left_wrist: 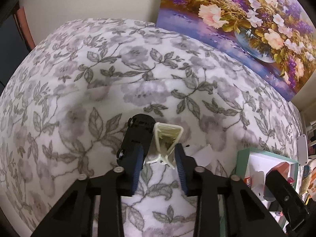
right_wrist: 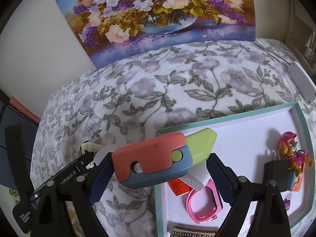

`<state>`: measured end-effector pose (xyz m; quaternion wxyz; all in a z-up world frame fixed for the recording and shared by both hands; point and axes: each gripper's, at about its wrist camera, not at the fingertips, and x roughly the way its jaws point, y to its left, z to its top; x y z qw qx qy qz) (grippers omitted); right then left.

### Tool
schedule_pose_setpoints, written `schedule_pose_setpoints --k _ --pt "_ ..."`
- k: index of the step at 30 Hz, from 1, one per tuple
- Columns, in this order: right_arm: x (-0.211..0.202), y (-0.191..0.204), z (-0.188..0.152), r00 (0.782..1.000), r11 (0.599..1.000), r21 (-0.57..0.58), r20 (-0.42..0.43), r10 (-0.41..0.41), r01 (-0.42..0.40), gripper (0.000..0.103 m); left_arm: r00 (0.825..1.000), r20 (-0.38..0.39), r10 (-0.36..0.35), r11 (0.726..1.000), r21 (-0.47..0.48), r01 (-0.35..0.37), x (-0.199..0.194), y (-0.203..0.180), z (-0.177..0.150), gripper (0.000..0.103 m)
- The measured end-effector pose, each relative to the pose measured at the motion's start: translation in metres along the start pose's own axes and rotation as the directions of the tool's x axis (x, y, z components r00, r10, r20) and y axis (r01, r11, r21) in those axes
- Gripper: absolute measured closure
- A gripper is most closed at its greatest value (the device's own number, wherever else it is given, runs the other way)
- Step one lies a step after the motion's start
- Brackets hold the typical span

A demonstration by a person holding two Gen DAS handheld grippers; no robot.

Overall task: Organize rigid objects
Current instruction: 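Close the left gripper on the cream clip while the right grasps the coral-blue knife, then carry the cream clip with the left tool into the tray while the right carries the knife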

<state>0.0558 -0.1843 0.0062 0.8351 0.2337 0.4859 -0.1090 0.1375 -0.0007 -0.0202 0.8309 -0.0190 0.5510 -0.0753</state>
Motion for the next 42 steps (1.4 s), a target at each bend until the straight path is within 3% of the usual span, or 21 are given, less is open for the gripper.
schedule_pose_setpoints --k 3,24,35,42 --pt "0.001 -0.002 0.0 1.0 1.0 0.006 -0.005 0.001 -0.001 0.01 1.0 0.003 0.004 1.0 0.018 -0.004 0.003 -0.004 0.001 0.081" --pt "0.008 -0.005 -0.001 1.0 1.0 0.024 -0.028 0.003 -0.002 0.01 1.0 -0.002 -0.03 1.0 0.007 0.03 0.02 -0.011 0.001 0.086" --pt "-0.005 -0.011 0.0 1.0 0.999 0.033 -0.012 0.005 -0.005 0.01 0.997 0.077 -0.012 1.0 0.005 0.012 -0.031 -0.012 0.012 0.086" --pt "-0.018 -0.022 0.0 1.0 0.999 0.037 0.001 -0.014 0.014 0.01 0.986 0.124 -0.111 0.992 0.071 0.102 -0.07 -0.044 0.004 0.086"
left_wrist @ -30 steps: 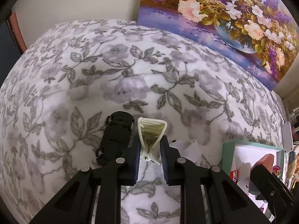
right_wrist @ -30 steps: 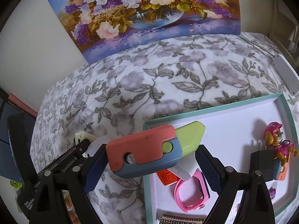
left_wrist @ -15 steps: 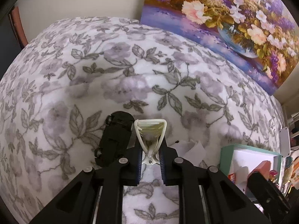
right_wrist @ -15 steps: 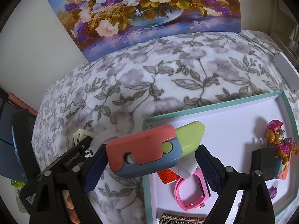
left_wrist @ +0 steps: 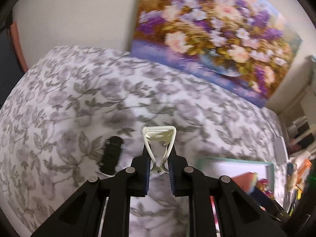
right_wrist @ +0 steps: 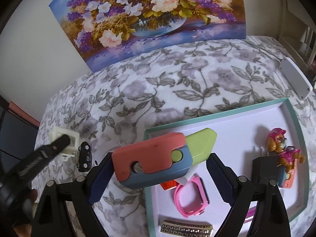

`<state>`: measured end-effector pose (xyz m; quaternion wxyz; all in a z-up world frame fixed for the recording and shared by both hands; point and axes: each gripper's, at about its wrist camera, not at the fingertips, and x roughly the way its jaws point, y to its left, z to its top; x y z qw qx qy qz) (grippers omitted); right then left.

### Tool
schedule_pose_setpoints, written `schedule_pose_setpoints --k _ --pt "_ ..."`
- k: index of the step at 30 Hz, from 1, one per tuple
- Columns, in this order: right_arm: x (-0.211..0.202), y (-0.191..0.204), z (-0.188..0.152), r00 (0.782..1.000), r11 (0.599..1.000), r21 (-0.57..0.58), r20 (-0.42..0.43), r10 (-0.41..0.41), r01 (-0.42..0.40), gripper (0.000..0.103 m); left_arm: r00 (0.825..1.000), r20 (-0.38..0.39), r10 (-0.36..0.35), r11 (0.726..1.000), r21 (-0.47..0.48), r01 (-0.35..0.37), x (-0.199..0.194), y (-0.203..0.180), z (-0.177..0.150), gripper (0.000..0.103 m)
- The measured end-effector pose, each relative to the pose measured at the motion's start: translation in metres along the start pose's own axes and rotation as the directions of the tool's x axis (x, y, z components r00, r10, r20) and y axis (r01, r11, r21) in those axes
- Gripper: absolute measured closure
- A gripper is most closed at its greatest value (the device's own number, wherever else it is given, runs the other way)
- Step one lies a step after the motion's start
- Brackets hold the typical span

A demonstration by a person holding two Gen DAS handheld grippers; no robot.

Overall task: Organize rigid objects
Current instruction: 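Carry the cream clip with the left tool into the tray while the right carries the knife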

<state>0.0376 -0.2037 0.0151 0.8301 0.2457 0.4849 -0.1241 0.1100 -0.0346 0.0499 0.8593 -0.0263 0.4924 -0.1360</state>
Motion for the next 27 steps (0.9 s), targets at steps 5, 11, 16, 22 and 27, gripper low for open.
schedule_pose_setpoints --k 5,11,16,22,27 --pt "-0.006 -0.021 -0.001 1.0 0.999 0.027 -0.006 -0.026 0.026 0.01 0.997 -0.039 -0.062 0.996 0.06 0.064 -0.008 -0.036 -0.015 0.086" --pt "-0.018 -0.066 0.0 0.999 0.993 0.108 -0.004 -0.049 0.049 0.009 0.995 -0.06 -0.077 0.983 0.163 0.086 -0.013 -0.083 -0.034 0.086" --pt "-0.028 -0.106 0.0 0.997 0.981 0.177 0.0 -0.082 0.08 0.009 0.989 -0.109 -0.097 0.973 0.198 0.117 -0.007 -0.112 -0.05 0.086" --pt "-0.035 -0.125 0.001 0.995 0.976 0.196 0.004 -0.095 0.092 0.009 0.982 -0.166 -0.094 0.957 0.258 0.135 0.002 -0.141 -0.068 0.086" --pt "-0.031 -0.126 -0.001 0.997 0.977 0.198 -0.008 -0.082 0.082 0.009 0.973 -0.215 -0.081 0.955 0.262 0.138 0.014 -0.142 -0.075 0.086"
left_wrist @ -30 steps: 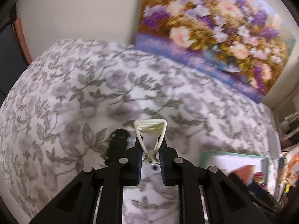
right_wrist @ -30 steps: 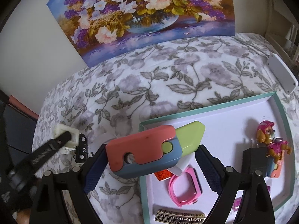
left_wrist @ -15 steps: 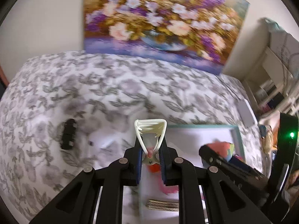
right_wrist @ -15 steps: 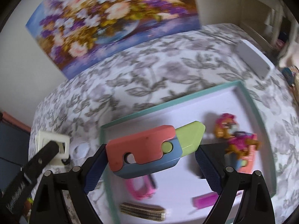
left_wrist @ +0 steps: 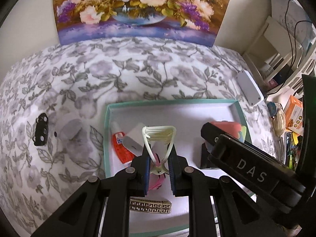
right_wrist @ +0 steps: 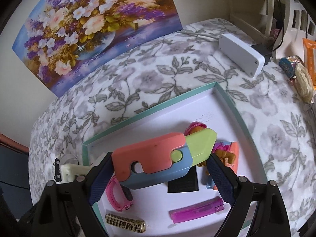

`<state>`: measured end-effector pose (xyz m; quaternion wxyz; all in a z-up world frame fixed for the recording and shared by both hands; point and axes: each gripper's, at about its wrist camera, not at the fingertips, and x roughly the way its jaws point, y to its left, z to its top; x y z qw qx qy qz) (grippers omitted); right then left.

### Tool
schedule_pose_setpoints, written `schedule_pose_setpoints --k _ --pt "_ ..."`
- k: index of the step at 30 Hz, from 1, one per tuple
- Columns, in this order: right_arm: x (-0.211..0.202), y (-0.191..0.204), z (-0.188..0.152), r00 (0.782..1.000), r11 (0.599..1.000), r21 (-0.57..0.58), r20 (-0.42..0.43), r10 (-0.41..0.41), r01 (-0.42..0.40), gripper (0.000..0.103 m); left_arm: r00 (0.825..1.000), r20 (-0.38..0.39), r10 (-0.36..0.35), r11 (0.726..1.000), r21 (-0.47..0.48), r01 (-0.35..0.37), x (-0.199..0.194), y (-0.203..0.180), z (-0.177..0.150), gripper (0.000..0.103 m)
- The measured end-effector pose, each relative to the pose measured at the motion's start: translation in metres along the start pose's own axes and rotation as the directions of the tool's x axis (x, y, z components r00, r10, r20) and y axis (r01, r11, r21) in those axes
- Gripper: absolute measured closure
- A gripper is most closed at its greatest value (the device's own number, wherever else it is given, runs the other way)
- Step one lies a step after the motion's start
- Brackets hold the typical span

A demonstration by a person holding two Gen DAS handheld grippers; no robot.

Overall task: Organize rigid objects
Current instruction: 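Carry the cream clip with the left tool into the tray while the right carries the knife, then open the left gripper releasing the clip in the tray while the right releases the knife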

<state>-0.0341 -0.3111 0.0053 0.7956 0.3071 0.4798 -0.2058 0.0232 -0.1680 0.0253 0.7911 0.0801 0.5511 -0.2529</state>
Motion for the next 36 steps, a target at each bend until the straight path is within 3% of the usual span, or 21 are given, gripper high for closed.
schedule_pose_setpoints --k 19,21,23,31,33,36 --pt "0.021 0.016 -0.008 0.998 0.999 -0.053 -0.061 -0.009 0.006 0.009 0.997 -0.068 0.037 0.999 0.008 -0.037 0.022 0.006 -0.002 0.082" --pt "0.022 0.016 -0.008 0.998 0.998 -0.054 -0.066 -0.016 0.012 0.008 0.996 -0.083 0.034 0.999 0.007 -0.033 0.024 0.006 -0.002 0.067" --pt "0.024 0.016 -0.009 0.997 0.998 -0.056 -0.073 -0.019 0.015 0.008 0.995 -0.09 0.039 0.999 0.014 -0.038 0.026 0.005 -0.003 0.061" --pt "0.026 0.014 -0.01 0.996 0.999 -0.046 -0.086 -0.03 0.026 0.007 0.994 -0.093 0.056 0.998 0.016 -0.054 0.026 0.005 -0.003 0.052" --pt "0.024 0.014 -0.009 0.997 0.999 -0.043 -0.076 -0.028 0.025 0.004 0.995 -0.088 0.055 0.998 0.012 -0.054 0.023 0.006 -0.002 0.044" --pt "0.019 0.015 -0.007 0.998 0.999 -0.045 -0.06 -0.026 0.023 0.0 0.996 -0.077 0.052 0.999 0.005 -0.051 0.019 0.007 0.0 0.041"
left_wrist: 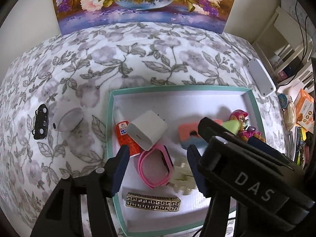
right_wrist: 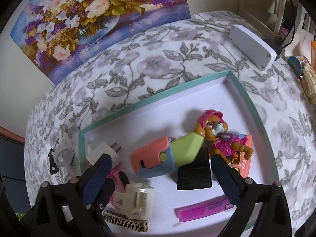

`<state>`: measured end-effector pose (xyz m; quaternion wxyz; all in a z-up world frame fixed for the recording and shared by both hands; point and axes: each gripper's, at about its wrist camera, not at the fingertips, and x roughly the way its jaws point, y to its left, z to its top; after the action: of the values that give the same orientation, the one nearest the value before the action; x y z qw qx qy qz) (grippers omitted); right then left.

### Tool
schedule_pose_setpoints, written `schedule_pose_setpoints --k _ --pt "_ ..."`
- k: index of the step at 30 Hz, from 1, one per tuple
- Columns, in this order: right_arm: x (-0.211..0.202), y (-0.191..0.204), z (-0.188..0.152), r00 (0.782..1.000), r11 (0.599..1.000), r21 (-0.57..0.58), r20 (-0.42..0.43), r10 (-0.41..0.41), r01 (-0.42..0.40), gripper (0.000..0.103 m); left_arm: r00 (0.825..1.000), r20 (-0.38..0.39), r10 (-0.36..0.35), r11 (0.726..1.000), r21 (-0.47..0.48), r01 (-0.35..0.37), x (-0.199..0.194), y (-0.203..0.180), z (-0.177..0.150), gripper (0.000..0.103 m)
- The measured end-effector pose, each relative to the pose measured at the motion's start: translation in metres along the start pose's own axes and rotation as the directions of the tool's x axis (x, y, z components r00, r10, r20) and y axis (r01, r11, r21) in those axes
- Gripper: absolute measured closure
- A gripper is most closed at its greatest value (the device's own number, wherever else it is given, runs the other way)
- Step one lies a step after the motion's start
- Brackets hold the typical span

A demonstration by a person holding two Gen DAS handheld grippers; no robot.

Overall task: Organize rigid objects
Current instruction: 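Open the left gripper releasing the clip in the tray while the right releases the knife, then move both tools from the tray back over the remaining items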

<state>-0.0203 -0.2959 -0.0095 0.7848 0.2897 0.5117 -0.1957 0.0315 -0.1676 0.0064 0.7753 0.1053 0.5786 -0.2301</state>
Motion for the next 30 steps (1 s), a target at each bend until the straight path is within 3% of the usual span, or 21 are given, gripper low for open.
schedule_pose_setpoints --k 12,15,23,25,27,30 --pt "-0.031 0.002 0.007 0.995 1.0 0.0 0.095 -0.007 0.007 0.0 1.0 0.013 0.014 0.999 -0.052 -0.014 -0.005 0.015 0.003 0.04" --pt "-0.035 0.0 0.008 0.994 1.0 0.01 0.106 -0.006 0.005 0.0 1.0 0.009 0.02 0.996 -0.086 -0.019 -0.005 0.026 0.004 0.028" --pt "-0.032 -0.002 0.007 0.995 1.0 0.022 0.097 -0.008 0.006 0.0 0.998 0.015 0.069 0.979 -0.193 -0.065 -0.007 0.067 0.008 0.026" --pt "-0.031 0.0 0.007 0.995 1.0 0.018 0.094 -0.01 0.008 0.0 0.996 0.017 0.091 0.972 -0.218 -0.085 -0.007 0.077 0.008 0.024" --pt "-0.029 0.002 0.007 0.996 1.0 0.011 0.09 -0.01 0.009 0.0 0.994 0.016 0.105 0.963 -0.253 -0.097 -0.007 0.09 0.008 0.012" --pt "-0.026 0.005 0.006 0.996 1.0 0.0 0.084 -0.014 0.014 0.0 0.992 0.012 0.129 0.94 -0.319 -0.119 -0.009 0.114 0.006 0.012"
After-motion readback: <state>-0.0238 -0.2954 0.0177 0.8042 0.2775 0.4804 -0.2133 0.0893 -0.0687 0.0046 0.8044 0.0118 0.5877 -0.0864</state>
